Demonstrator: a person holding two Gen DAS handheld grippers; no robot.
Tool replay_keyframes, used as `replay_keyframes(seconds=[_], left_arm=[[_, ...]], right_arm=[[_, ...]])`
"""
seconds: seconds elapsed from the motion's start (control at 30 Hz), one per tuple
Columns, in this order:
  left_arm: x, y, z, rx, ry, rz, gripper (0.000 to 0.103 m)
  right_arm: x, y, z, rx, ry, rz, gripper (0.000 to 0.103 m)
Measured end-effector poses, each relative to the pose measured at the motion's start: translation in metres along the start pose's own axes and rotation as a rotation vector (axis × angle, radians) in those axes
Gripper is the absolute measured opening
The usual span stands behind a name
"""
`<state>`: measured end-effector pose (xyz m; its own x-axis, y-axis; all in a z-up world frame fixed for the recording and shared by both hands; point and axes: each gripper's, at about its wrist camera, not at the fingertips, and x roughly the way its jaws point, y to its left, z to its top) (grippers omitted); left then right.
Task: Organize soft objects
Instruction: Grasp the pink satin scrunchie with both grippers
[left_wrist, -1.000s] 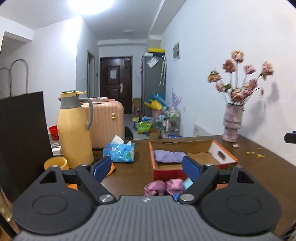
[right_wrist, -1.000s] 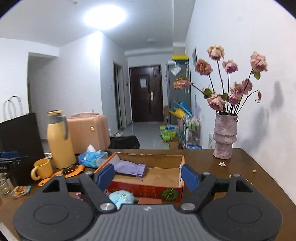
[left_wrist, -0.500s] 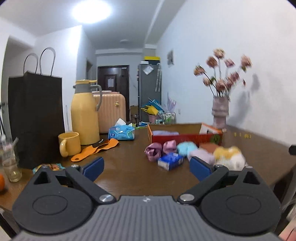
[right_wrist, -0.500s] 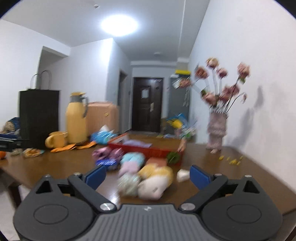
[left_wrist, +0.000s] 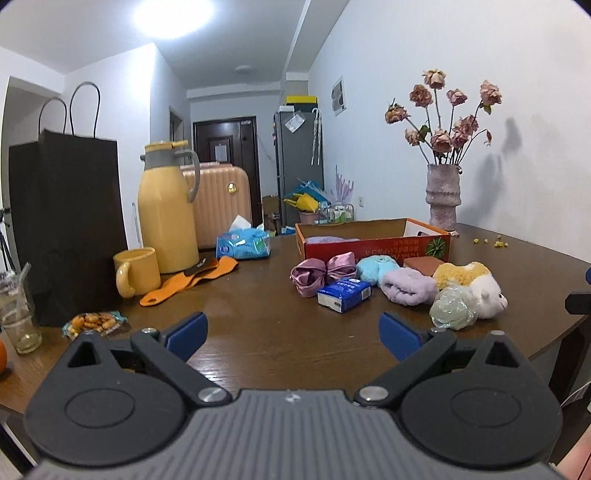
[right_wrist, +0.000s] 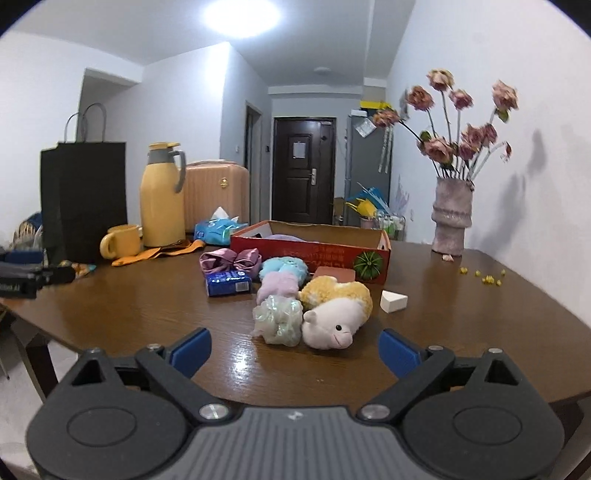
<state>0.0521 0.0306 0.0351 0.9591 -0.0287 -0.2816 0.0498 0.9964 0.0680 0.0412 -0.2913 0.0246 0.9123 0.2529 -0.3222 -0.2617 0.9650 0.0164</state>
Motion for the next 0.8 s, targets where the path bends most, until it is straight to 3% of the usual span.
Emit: replay_keyframes(seconds=[0.1,0.23,0.5,0.6,0.67,0.8], left_arm=[[0.023,0.0,0.0,-0.024,0.03,0.017,0.101],[0.07,0.002,0.011,-0.033,0.062,0.04,0.101],[0.196,0.017,0.059,-0.072,0.131,-0.025,0.093],[0.25,0.017,0.063,-0.045,0.19,-0.064,0.078],[0.282,0.02,0.06,-0.059,0.244,-0.077,0.059],[0.32,0.032,0.052,-0.122,0.311,-0.126,0.037]], right_arm=[[0.014,-0.003,0.001,0.031,-0.001,0.029,0.096],[0.053,-0.001,0.009,0.026,0.035,0.06,0.086],[0.178,0.005,0.083,0.01,0.033,0.189,0.081],[0.248,0.011,0.108,0.045,0.099,0.234,0.074],[0.294,0.018,0.118,0.061,0.152,0.268,0.069],[0.365,0.027,0.121,0.089,0.286,0.252,0.058]])
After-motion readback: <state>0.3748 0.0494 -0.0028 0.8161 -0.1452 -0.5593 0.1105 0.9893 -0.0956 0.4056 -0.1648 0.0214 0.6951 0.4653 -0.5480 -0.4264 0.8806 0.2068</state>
